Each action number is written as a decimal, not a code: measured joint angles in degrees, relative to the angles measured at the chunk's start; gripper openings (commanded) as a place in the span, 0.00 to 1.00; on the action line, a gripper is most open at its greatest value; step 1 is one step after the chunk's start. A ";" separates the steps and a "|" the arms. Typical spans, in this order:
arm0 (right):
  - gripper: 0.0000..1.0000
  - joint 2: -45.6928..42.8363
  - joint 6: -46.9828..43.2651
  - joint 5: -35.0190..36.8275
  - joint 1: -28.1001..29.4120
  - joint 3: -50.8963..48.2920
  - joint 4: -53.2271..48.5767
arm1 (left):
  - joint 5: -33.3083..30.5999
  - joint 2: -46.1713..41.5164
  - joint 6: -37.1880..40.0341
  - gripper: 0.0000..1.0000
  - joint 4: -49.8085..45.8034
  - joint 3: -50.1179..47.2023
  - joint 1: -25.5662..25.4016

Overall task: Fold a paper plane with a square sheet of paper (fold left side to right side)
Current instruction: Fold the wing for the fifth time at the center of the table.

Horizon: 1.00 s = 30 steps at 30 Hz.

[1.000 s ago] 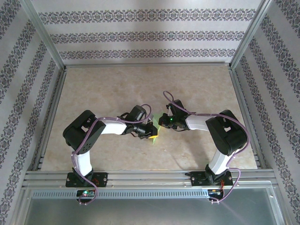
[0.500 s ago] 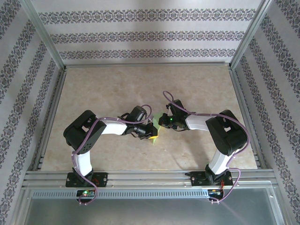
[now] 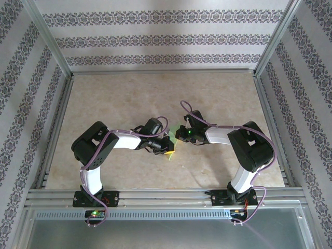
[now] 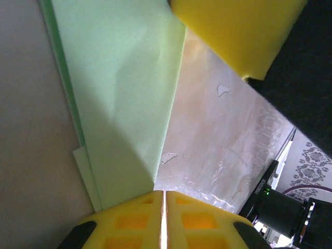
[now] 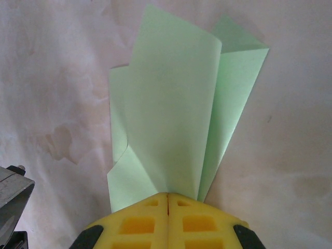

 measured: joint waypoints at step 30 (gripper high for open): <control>0.00 -9.11 -1.84 -3.34 0.76 -4.31 -1.53 | -4.63 0.00 4.72 0.00 -7.85 3.39 -1.51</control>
